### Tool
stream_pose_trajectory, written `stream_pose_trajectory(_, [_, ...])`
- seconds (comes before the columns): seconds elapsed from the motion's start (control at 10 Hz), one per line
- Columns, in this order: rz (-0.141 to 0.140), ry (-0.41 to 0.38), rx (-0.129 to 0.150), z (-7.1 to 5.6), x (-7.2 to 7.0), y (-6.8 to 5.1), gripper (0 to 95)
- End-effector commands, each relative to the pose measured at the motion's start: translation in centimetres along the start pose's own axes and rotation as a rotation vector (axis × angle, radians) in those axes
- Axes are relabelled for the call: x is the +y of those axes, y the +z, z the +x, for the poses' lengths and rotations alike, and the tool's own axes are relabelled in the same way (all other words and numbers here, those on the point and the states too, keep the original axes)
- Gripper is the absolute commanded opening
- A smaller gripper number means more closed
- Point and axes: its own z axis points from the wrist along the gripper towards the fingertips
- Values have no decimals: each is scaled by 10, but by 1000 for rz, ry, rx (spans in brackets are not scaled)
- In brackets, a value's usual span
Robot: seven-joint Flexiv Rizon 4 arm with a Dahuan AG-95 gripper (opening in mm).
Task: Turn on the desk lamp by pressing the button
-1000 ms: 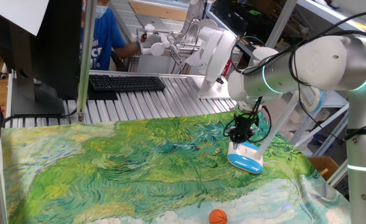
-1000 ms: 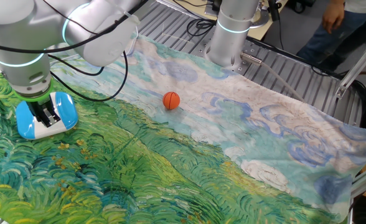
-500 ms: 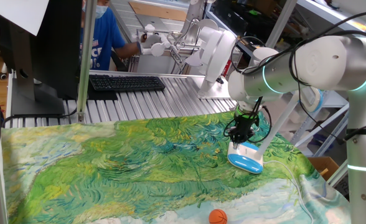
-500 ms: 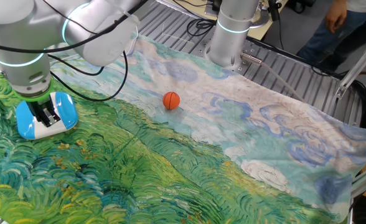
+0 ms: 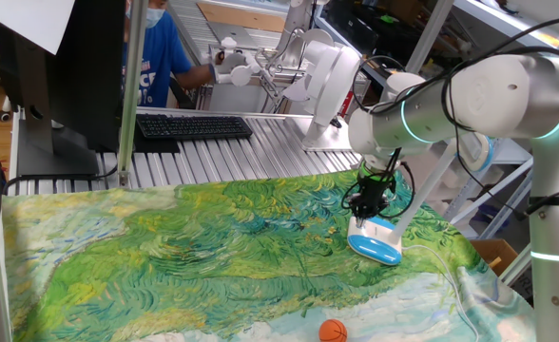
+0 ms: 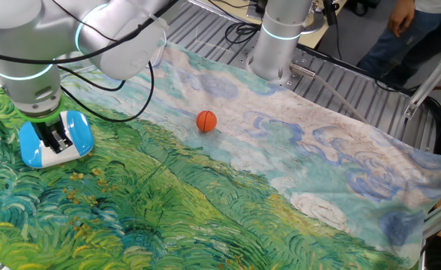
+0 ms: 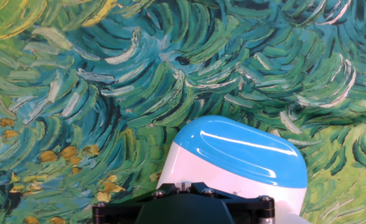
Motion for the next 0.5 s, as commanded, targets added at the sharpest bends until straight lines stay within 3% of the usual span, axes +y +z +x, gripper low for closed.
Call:
stream_pose_trajectory(0.1, [0, 0, -1, 0, 0, 3, 0])
stream_pose_trajectory(0.3, [13, 3, 29, -1, 0, -11, 0])
stream_pose_trajectory(0.5, [15, 3, 40, -1, 0, -21, 0])
